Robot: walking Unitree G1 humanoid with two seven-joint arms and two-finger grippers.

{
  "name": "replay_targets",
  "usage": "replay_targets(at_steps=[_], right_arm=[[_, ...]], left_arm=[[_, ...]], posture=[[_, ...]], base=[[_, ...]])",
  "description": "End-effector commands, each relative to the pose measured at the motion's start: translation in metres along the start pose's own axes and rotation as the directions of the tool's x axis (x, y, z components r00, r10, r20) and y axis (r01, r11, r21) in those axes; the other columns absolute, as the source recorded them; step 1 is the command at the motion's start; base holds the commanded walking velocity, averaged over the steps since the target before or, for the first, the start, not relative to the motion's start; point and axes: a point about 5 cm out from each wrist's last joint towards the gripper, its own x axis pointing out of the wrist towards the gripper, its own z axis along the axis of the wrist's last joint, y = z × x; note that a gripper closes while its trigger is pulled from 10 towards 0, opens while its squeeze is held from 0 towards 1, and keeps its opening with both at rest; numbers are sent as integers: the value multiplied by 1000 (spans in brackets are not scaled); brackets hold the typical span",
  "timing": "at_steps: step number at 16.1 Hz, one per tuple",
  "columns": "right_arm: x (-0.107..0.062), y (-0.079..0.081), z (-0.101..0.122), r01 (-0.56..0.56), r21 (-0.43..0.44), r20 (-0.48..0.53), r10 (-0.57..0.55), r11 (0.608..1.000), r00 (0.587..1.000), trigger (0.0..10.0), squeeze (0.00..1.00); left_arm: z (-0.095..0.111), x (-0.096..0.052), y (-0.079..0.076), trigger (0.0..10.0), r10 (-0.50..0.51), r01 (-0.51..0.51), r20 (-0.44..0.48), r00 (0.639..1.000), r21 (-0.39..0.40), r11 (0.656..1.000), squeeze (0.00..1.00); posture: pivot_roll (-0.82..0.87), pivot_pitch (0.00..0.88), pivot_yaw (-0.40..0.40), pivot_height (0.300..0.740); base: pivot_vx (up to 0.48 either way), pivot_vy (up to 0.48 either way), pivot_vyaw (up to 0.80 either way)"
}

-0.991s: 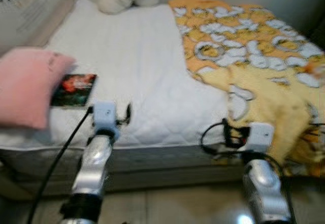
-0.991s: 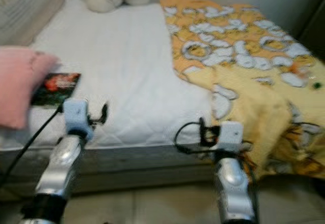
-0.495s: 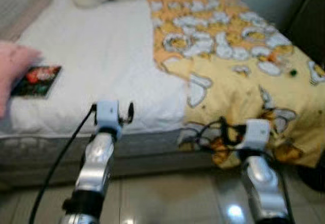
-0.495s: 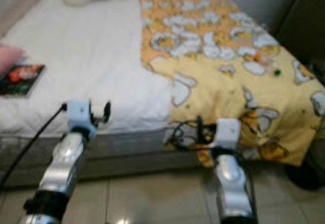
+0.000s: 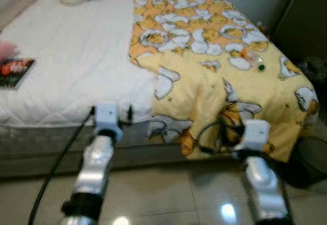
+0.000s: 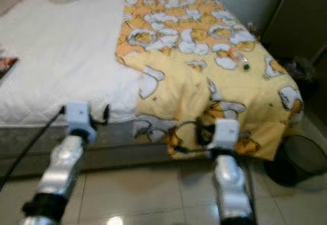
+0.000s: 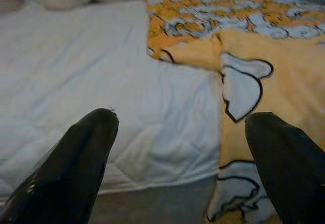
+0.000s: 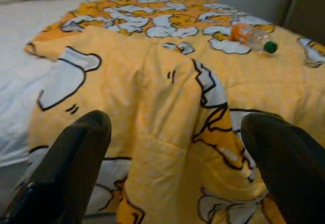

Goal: Clean up the room

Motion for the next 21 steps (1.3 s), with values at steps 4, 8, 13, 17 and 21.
replay_targets(at_steps=[4, 8, 13, 17, 21], right_arm=[[2, -8, 6, 19, -10, 18, -18, 1000, 1000, 10000, 1000], [2, -8, 6, 19, -10, 18, -18, 1000, 1000, 10000, 1000], [2, -8, 6, 19, -10, 18, -18, 1000, 1000, 10000, 1000], [2, -8, 6, 19, -10, 18, -18, 1000, 1000, 10000, 1000], [17, 3, 7, -10, -43, -1, 10, 999, 1000, 10000, 0]], left_arm=[[4, 2, -5, 10000, -10, 10, 15, 1000, -1, 1000, 1000], [4, 2, -5, 10000, -10, 10, 15, 1000, -1, 1000, 1000], [4, 2, -5, 10000, -10, 10, 15, 1000, -1, 1000, 1000], [4, 2, -5, 10000, -10, 10, 15, 1000, -1, 1000, 1000], [0, 12, -21, 10000, -56, 56, -29, 998, 7, 998, 0]], posture=[[20, 0, 9, 740], [20, 0, 9, 740], [20, 0, 9, 740], [20, 0, 9, 740], [30, 0, 9, 740]], base=[[0, -480, 0], [0, -480, 0], [0, -480, 0], [0, -480, 0], [0, -240, 0]])
